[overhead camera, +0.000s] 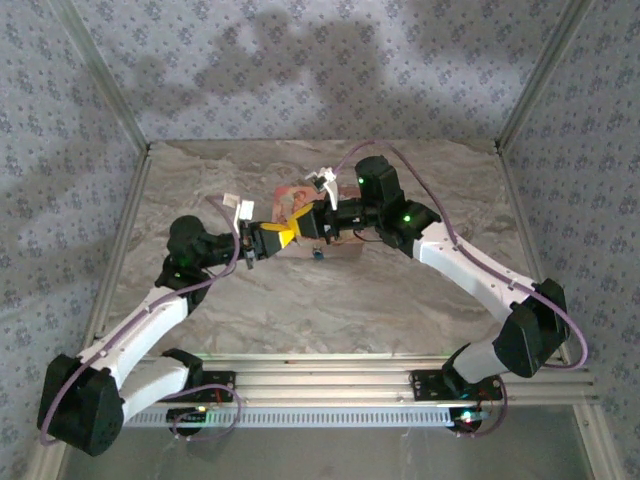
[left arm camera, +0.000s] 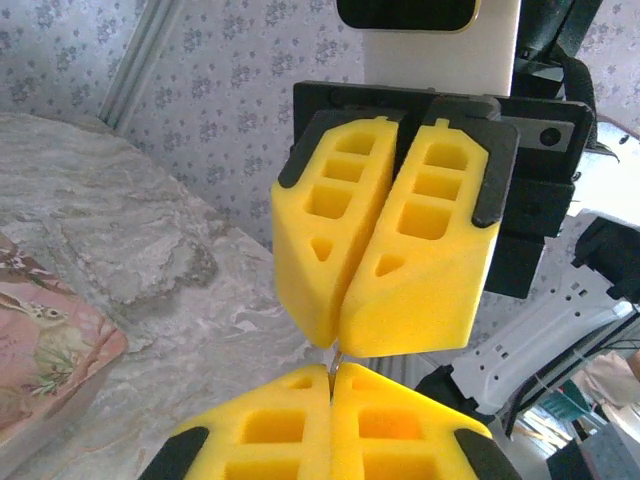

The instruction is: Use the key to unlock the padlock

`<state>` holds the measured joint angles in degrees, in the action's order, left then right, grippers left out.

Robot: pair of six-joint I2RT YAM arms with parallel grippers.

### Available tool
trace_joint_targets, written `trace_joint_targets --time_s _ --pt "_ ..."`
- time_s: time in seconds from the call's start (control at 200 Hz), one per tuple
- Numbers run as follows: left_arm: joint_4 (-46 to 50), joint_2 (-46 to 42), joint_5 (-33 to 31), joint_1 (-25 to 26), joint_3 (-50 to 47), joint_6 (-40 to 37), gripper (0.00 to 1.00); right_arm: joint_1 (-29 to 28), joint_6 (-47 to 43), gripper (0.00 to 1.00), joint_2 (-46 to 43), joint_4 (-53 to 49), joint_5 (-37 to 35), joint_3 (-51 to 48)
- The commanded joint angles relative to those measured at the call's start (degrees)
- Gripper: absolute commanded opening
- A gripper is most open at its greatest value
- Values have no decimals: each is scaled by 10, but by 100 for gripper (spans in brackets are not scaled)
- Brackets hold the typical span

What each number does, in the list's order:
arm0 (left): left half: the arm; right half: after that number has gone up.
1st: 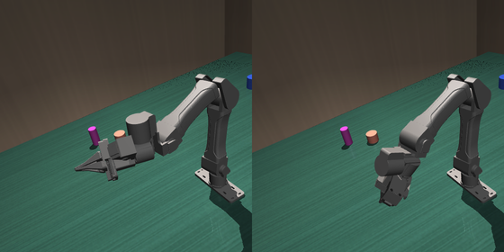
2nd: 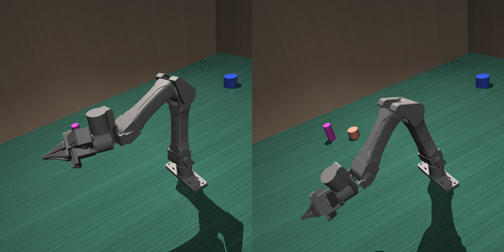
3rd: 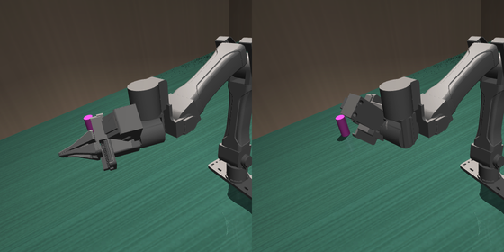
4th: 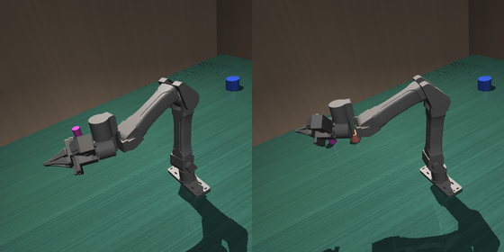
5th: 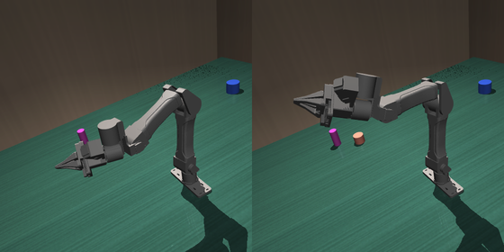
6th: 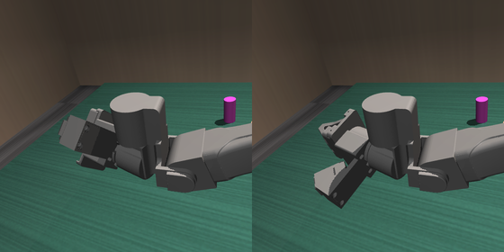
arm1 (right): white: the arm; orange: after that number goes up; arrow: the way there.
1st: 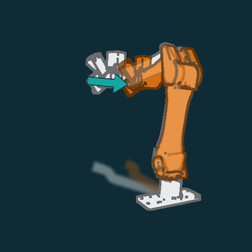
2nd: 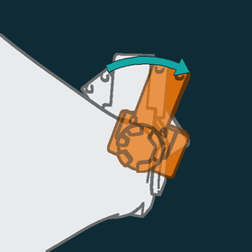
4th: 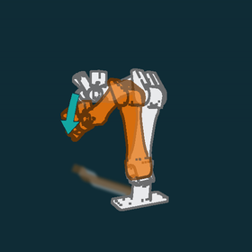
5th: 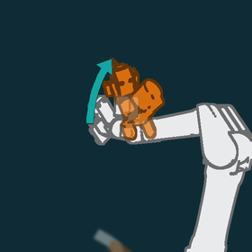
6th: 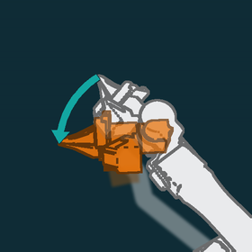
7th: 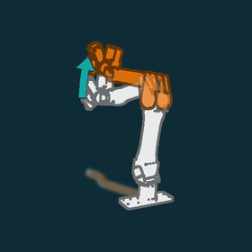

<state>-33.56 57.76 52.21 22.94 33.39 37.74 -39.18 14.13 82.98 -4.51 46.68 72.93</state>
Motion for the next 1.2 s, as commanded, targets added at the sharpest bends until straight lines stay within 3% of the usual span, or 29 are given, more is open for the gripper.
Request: trace_joint_targets --time_s 0.0,0.04,0.09,0.25,0.42,0.545,0.859,1.194 --pt "41 -21 -29 0 -7 -37 0 -2 44 47 -18 17 -24 5" --pt "61 -27 -40 0 -9 -48 0 -1 62 56 -21 14 -47 4" --pt "86 -38 -58 0 -15 -62 0 2 84 59 -28 -1 -90 6" --pt "182 -87 -145 -1 -43 -105 0 2 119 49 -54 -94 -257 -9" --pt "252 -138 -216 -1 -92 -115 0 -51 160 50 -43 -168 -459 -78" --pt "275 -177 -253 -1 -132 -105 0 -98 229 53 -7 -148 -550 -133" --pt "287 -215 -265 1 -185 -95 0 -142 304 57 169 -137 -661 -82" --pt "307 -216 -257 0 -194 -120 0 -146 338 52 251 -156 -722 -13"
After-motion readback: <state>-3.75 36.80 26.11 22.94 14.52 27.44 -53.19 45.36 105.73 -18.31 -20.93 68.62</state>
